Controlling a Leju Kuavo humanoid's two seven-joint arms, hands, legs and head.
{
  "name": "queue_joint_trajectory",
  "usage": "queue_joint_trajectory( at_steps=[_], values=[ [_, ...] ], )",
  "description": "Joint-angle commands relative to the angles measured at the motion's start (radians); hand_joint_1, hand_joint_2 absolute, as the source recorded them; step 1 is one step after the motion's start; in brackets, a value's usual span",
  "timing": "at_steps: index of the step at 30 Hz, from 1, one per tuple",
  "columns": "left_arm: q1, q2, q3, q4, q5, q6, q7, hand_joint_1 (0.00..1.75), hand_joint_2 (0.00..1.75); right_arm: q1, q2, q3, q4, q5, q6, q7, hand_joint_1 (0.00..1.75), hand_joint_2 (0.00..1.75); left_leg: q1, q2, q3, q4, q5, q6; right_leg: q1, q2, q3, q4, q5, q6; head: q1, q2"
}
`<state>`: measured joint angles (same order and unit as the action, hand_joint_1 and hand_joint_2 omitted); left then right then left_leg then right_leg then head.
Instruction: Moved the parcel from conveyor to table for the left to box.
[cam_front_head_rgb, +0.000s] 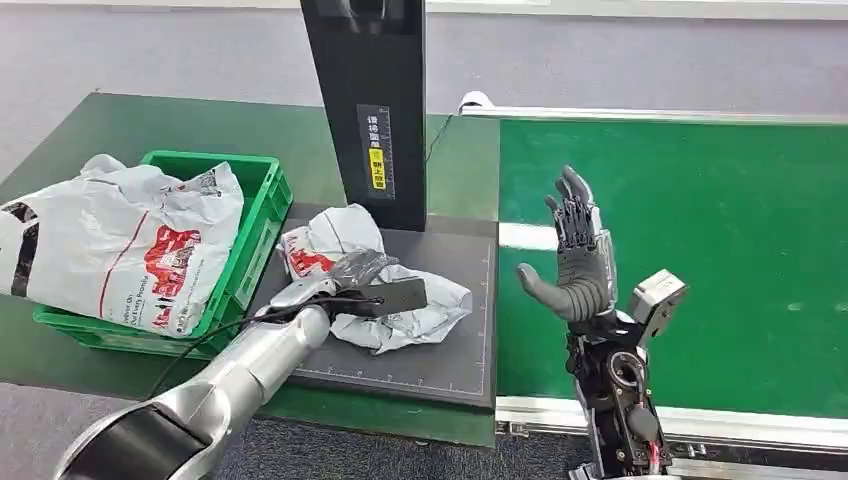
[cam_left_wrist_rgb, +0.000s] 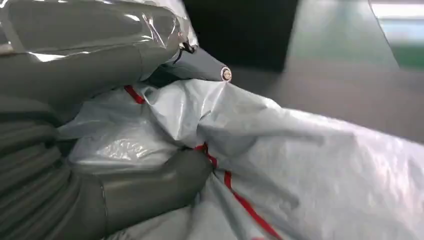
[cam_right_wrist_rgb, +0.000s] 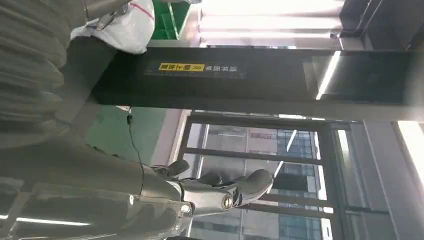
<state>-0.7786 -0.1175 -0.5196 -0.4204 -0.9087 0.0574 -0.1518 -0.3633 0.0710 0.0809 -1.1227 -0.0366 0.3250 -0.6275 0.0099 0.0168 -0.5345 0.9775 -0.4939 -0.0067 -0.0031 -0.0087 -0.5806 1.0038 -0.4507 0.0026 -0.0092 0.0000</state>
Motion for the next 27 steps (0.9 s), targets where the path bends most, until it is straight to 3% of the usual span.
queue_joint_trajectory(
  at_steps=[1,7,13,20,27],
  values=[
    [0.12,0.029,0.062,-0.165,-0.073,0.274,-0.034,1.75,1.75,0.024,-0.005,-0.058,-0.068,-0.012,0.005,0.02,0.0,1.75,0.0,-0.001,-0.001,-0.001,0.001,0.0,-0.001,0.0,-0.001,0.0,0.0,0.0,0.0,0.0],
    [0.295,0.09,0.152,-0.466,-0.247,0.515,0.006,1.75,1.75,0.064,-0.015,-0.081,-0.079,-0.021,-0.006,0.011,0.0,1.75,-0.001,0.0,-0.003,-0.002,0.0,0.0,-0.001,0.002,-0.003,-0.002,0.001,0.001,0.0,0.0],
    [0.426,0.13,0.247,-0.761,-0.407,0.517,0.054,1.75,1.75,0.108,-0.015,-0.094,-0.139,-0.023,-0.017,0.011,0.0,1.75,0.0,0.0,-0.007,0.0,0.0,0.0,0.0,0.001,-0.008,0.0,0.0,0.0,0.0,0.0],
    [0.458,0.176,0.324,-0.987,-0.508,0.566,0.09,1.75,1.75,0.156,-0.019,-0.109,-0.176,-0.033,-0.016,0.013,0.0,1.75,0.0,0.0,-0.009,0.0,0.0,0.0,0.0,0.001,-0.009,0.0,0.0,0.0,0.0,0.0],
    [0.348,0.252,0.437,-0.891,-0.565,0.53,0.156,1.75,1.75,0.185,-0.001,-0.104,-0.207,-0.032,-0.006,0.016,0.0,1.75,0.0,0.0,-0.009,0.0,0.0,-0.001,0.0,0.002,-0.009,0.0,0.0,-0.001,0.0,0.0]
  ],
)
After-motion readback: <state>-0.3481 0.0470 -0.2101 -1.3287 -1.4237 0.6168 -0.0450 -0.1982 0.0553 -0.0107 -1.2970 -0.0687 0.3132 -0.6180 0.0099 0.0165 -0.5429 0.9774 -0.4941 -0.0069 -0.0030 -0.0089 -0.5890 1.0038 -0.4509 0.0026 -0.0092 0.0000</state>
